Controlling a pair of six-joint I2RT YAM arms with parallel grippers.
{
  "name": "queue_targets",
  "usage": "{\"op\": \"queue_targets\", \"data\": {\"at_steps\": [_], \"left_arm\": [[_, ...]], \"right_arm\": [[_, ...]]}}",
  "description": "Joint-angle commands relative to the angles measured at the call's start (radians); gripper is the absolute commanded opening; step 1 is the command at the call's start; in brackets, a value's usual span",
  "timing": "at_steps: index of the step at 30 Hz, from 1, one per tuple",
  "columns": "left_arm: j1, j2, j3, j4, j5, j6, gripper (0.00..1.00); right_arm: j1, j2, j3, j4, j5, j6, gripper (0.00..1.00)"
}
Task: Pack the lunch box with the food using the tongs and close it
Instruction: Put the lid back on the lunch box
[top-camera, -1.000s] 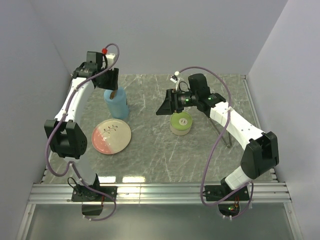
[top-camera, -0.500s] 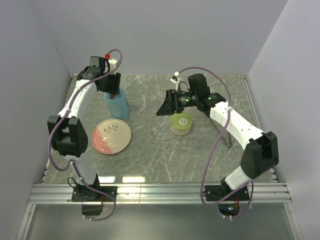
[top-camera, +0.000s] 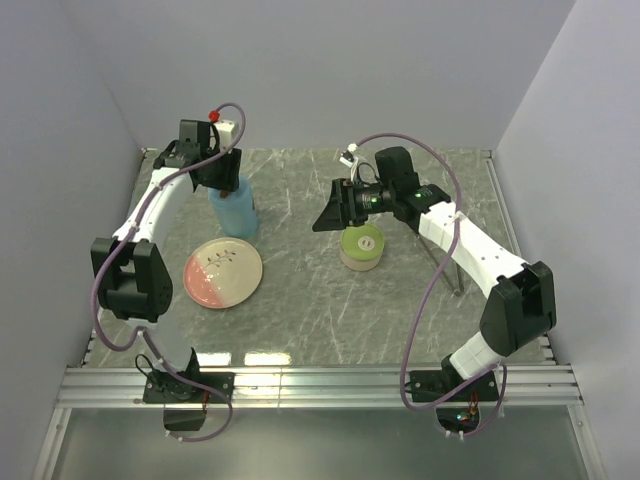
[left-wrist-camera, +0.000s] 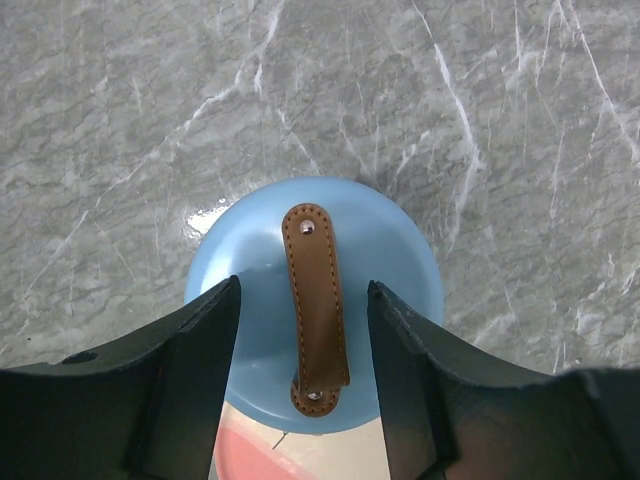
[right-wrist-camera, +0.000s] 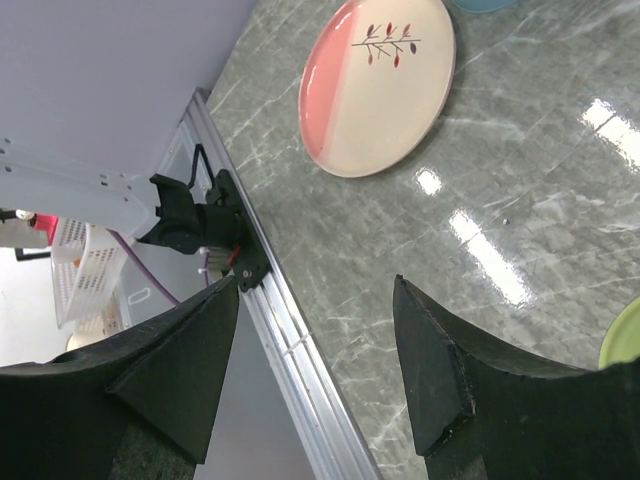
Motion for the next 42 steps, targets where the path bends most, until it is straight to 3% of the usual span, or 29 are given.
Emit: {"op": "queue_targets", "data": {"at_steps": [1,11,31,34,42], "left_arm": [[-0.006,0.04,-0.095,-0.225,-0.049,0.047,0.6],[-0.006,-0.012,-0.246,-0.131,-0.012,0.021,0.59],[-0.002,-0.027,-0.371,-0.053,0.011,-0.005,0.56],[0.002,-0.035,-0.35,-0.061,0.015,0.001,0.56],[0.009,-0.059,-0.061,-0.137,0.028,-0.007,0.56]], "right_arm": [[-0.006,0.012,0.056,-0.003,-0.011,-0.019,0.7],[-0.006,0.023,0.077,-0.031,-0.008,-0.036,0.7],[-0.014,0.044,0.096,-0.06,-0.01,-0.051,0.7],[-0.014,0.047,0.1,-0.058,-0.011,-0.047,0.7],[-0.014,0.053,0.11,-0.057,-0.018,-0.037,0.71]]}}
